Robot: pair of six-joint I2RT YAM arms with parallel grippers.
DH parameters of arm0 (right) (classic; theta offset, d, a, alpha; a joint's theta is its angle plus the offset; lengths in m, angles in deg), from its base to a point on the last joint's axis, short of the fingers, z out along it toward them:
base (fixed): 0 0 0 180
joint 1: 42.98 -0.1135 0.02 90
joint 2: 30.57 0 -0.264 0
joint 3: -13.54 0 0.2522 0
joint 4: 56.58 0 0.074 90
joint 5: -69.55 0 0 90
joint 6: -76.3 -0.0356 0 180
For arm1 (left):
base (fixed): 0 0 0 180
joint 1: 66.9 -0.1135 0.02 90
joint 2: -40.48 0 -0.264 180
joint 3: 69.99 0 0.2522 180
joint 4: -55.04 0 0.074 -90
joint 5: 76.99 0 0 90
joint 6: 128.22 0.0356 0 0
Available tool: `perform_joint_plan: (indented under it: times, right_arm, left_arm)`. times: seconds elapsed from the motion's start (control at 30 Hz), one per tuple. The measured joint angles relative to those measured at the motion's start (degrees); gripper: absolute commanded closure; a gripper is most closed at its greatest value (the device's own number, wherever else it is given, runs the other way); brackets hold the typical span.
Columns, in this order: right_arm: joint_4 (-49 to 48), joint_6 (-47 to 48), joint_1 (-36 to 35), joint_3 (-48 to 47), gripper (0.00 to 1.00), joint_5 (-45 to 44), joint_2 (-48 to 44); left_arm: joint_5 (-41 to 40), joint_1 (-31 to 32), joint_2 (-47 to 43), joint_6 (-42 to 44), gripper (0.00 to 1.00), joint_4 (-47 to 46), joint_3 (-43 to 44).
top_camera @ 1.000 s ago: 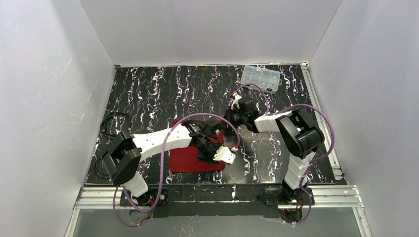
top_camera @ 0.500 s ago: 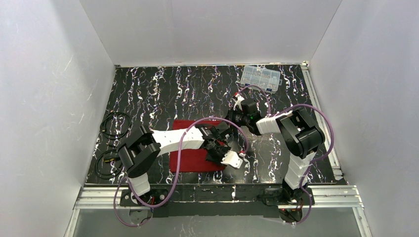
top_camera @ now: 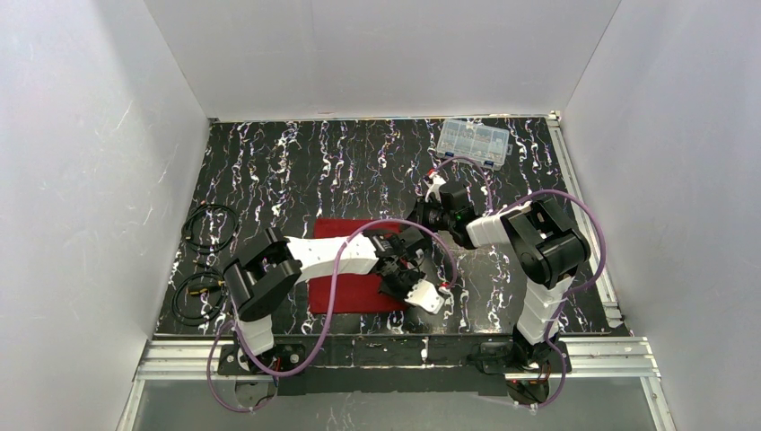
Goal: Fold the napkin into a case and place the utensils inside
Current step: Smooth out the lower triangle-folded napkin at the center of the board.
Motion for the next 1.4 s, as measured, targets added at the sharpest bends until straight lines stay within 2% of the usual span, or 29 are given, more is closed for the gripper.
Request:
perform_joint_plan:
  times: [0.1, 0.17, 0.27, 0.47, 0.5, 0.57, 0.6, 0.73, 0.8, 0.9, 1.03, 1.2, 1.27, 1.4]
  right_arm:
    - [-0.2, 0.0, 0.0, 0.1, 0.85, 0.0, 0.0]
    - [-0.2, 0.0, 0.0, 0.1, 0.75, 0.0, 0.0]
    - [0.8, 0.0, 0.0, 0.0, 0.63, 0.1, -0.7]
    - [10.3, 2.4, 0.0, -2.4, 0.51, -1.6, -4.5]
    - [12.1, 2.9, 0.0, -3.1, 0.40, -1.9, -5.0]
    - [15.0, 3.7, 0.0, -4.3, 0.04, -2.5, -5.9]
    - [16.1, 3.8, 0.0, -4.9, 0.02, -2.8, -6.1]
    - [21.4, 6.7, 0.0, -7.5, 0.01, -4.3, -6.3]
    - [23.7, 7.6, 0.0, -7.7, 0.01, -5.3, -6.8]
    - [28.7, 9.2, -0.1, -8.2, 0.01, -8.4, -9.1]
    - [33.3, 10.5, -0.5, -8.6, 0.01, -12.6, -15.5]
    - [31.8, 9.4, -0.5, -9.6, 0.03, -10.1, -19.8]
    - [28.9, 7.3, -0.7, -8.9, 0.12, -7.5, -19.7]
    - [24.3, 4.2, -2.0, -7.5, 0.51, -4.1, -17.4]
  left_arm:
    - [-0.3, 0.4, 0.0, 1.2, 0.81, -0.1, 0.0]
    - [-0.6, 0.7, 0.0, 2.1, 0.78, -0.2, 0.0]
    - [-1.8, 1.1, 0.0, 2.2, 0.58, -0.4, 0.2]
    - [-5.6, 0.9, -1.2, -2.2, 0.36, 1.5, 2.9]
    - [-6.3, 0.6, -2.1, -2.9, 0.33, 2.3, 3.5]
    - [-7.5, -0.2, -4.3, -4.1, 0.30, 4.3, 4.8]
    - [-8.0, -0.8, -5.7, -4.6, 0.28, 5.4, 5.4]
    - [-8.3, -6.1, -13.5, -6.6, 0.26, 10.9, 8.3]
    - [-7.6, -10.2, -16.5, -7.7, 0.21, 13.5, 9.8]
    - [-5.7, -19.0, -19.8, -10.0, 0.18, 16.2, 10.9]
    - [-3.8, -29.7, -19.3, -13.0, 0.26, 17.9, 10.7]
    - [-1.4, -36.1, -9.6, -16.3, 0.40, 18.1, 11.9]
    - [0.0, -37.9, -2.8, -17.9, 0.46, 18.9, 15.0]
    - [1.9, -40.5, 7.6, -20.6, 0.50, 20.1, 20.7]
